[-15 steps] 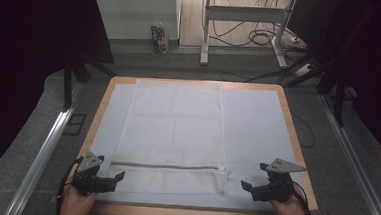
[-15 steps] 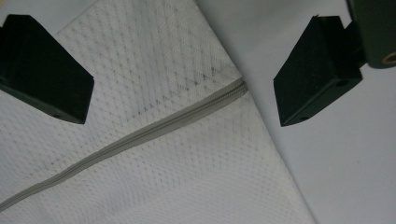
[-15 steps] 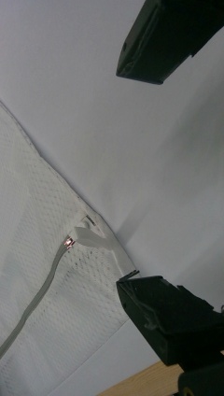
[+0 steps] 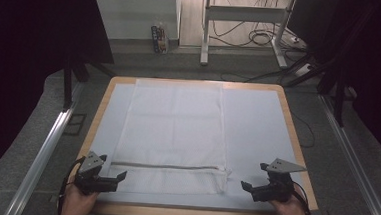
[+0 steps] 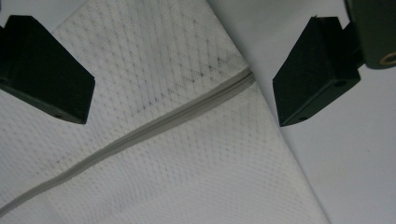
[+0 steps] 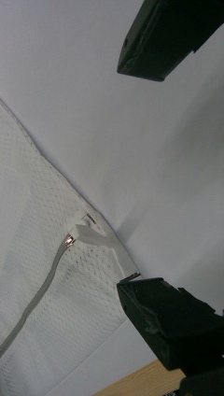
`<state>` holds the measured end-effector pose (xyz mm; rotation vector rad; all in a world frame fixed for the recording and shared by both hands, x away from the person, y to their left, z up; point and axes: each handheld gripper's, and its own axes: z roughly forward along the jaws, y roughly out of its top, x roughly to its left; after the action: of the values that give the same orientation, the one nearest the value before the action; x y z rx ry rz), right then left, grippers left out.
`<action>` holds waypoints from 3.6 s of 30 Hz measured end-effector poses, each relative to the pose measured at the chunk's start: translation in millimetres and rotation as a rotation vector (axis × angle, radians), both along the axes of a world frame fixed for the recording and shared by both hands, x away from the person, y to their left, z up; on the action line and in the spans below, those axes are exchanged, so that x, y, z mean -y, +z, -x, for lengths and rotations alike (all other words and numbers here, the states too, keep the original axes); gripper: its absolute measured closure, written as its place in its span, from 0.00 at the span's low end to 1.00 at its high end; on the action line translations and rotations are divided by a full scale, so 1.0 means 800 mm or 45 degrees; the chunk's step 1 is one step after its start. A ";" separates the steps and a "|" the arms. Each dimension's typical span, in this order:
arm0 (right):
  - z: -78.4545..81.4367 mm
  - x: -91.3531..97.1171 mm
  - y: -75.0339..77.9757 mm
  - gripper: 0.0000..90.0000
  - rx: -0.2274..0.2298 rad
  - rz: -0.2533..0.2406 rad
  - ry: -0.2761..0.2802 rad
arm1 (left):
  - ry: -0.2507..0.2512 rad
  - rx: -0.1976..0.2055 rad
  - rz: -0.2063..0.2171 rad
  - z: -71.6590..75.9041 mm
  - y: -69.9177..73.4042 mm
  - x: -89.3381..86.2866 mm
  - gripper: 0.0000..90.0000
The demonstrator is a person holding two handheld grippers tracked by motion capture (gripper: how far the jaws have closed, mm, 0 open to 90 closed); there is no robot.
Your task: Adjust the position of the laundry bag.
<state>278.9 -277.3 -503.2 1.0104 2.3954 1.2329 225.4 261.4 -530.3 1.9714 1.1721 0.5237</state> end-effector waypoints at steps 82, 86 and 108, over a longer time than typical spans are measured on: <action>-0.125 -0.113 -0.008 0.41 -0.047 0.197 -0.086 | 0.096 -0.023 -0.150 -0.145 -0.009 -0.007 0.25; -0.134 -0.118 -0.010 0.48 -0.028 0.235 -0.118 | 0.105 -0.034 -0.115 -0.152 -0.011 -0.008 0.36; -0.160 -0.134 -0.021 0.87 -0.082 0.296 -0.126 | 0.176 -0.143 -0.012 -0.167 -0.023 -0.011 0.77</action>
<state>406.7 -170.3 -520.4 1.0942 2.4342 0.8769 358.8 270.3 -548.8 1.9588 1.3854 0.4947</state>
